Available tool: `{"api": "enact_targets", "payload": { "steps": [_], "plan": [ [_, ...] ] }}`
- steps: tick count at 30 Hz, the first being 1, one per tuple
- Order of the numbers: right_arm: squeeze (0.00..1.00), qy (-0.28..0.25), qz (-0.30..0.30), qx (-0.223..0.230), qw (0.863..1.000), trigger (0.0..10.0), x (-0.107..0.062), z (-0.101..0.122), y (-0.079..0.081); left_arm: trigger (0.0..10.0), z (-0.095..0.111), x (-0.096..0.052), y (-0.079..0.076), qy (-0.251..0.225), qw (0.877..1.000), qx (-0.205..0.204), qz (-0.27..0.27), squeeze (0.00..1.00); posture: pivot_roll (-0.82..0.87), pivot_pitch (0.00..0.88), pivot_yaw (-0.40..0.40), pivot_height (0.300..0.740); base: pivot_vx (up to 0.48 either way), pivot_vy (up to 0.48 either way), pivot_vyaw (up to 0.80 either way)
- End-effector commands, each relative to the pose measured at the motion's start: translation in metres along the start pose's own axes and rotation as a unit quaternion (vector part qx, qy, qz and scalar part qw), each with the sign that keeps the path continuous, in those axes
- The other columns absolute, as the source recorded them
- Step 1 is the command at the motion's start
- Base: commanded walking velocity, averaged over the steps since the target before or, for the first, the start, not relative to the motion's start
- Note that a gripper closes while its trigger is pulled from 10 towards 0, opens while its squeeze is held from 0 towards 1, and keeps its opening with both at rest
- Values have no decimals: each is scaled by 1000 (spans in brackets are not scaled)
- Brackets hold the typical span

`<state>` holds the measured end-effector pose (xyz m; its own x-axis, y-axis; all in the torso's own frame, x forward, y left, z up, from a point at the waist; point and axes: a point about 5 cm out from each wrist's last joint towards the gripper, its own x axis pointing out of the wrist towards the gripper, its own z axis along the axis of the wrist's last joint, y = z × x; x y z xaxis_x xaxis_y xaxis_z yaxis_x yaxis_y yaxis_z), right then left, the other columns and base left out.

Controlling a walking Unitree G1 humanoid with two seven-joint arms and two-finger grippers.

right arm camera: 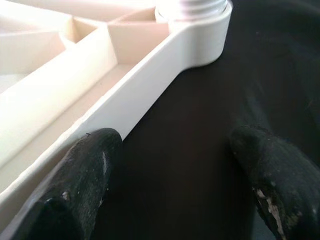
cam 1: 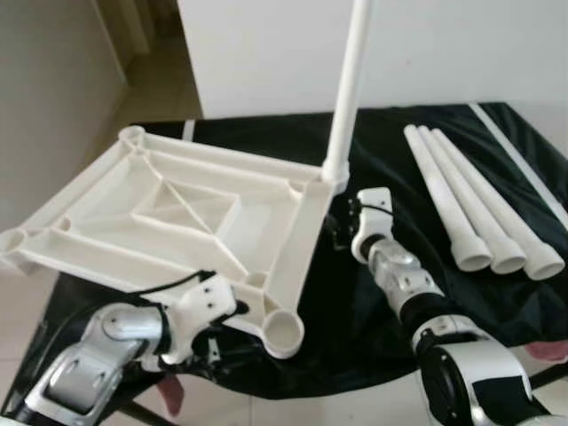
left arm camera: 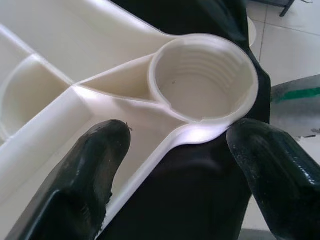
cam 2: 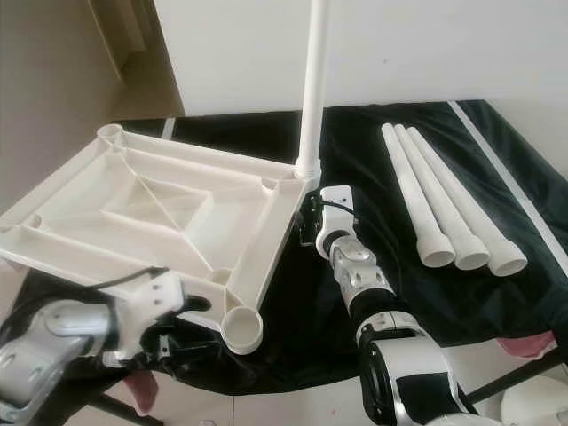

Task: Building children table

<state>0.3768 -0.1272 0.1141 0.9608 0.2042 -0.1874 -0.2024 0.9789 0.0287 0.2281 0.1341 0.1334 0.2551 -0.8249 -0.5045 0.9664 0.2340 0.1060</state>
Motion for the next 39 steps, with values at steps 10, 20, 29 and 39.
{"api": "enact_targets", "payload": {
  "steps": [10,20,29,39],
  "plan": [
    [0,16,13,0,1000,10000,6,3,7,10000,3,44,-8,-10,1000,-4,-12,0,29,41,29,740,0,0,0],
    [0,8,17,-10,1000,10000,11,12,13,10000,24,72,-3,-42,999,23,-4,0,25,41,34,740,0,0,0],
    [0,13,5,-17,1000,10000,11,11,10,10000,40,85,1,-68,997,34,4,0,23,44,35,740,0,0,0],
    [0,0,-144,-34,989,10000,1,6,-31,10000,63,87,9,-144,989,4,42,0,19,51,39,740,0,0,0]
  ]
}}
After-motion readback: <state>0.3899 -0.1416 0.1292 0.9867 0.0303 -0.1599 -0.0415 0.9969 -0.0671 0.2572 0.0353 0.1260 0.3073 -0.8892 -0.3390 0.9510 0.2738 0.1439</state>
